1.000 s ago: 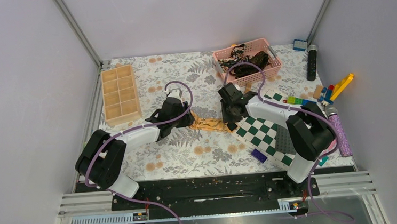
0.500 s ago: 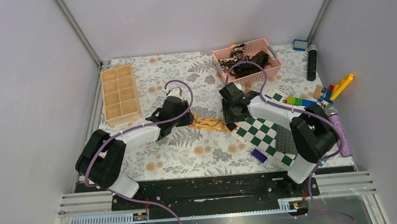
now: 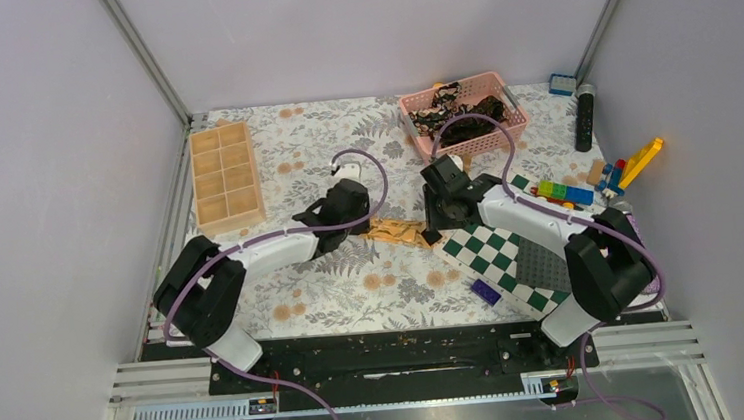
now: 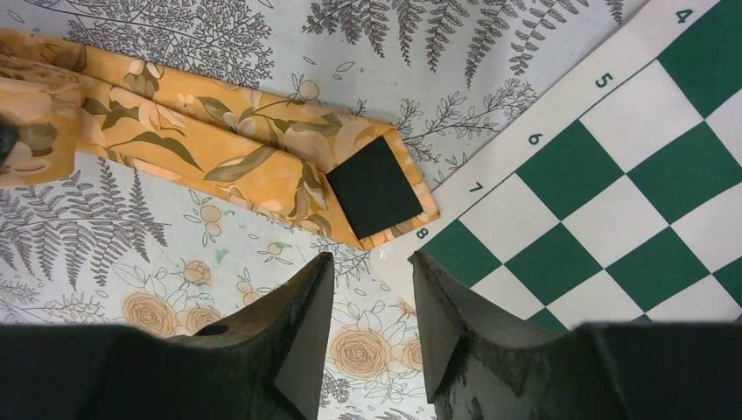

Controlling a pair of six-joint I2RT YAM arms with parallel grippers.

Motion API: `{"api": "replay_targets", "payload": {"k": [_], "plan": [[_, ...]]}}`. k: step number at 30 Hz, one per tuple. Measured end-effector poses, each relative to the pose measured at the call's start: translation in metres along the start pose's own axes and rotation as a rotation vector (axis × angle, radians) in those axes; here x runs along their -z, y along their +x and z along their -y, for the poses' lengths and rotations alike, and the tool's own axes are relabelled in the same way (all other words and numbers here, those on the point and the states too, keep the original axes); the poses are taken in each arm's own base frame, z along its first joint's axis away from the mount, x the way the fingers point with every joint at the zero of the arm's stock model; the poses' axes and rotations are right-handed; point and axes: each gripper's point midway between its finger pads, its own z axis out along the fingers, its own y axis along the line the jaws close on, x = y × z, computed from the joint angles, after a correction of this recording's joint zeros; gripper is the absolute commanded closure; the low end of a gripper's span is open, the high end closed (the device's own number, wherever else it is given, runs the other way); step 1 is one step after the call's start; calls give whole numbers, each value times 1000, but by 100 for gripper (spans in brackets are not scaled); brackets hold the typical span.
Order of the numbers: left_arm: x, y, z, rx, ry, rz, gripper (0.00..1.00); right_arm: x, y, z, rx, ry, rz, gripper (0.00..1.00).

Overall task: Roll the ties
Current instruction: Roll the tie at the center of the board.

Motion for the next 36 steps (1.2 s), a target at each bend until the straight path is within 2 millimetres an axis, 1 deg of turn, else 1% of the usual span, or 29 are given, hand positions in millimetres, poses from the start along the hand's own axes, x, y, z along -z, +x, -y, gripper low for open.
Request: {"api": "replay_targets", "payload": {"k": [6,12,18,24,29,32,36], "plan": [[-1,7,-4,-101,-84,-11,60,13,-6,3,-27,-16,37,55],[-4,5,-5,-184,-156,-3,60,26,-8,5,-48,-34,70,55],[-6,4,2,-272,-222,4,60,33,-7,11,-67,-40,87,55],[-12,12,5,-362,-297,-4,60,46,-12,13,-94,-58,124,55],[-15,14,9,-410,-336,2,60,56,-16,13,-113,-77,155,55],[-17,16,12,-430,-348,2,57,59,-17,13,-120,-81,167,55],[-15,20,14,-451,-351,-2,49,61,-18,16,-126,-79,174,53]]}}
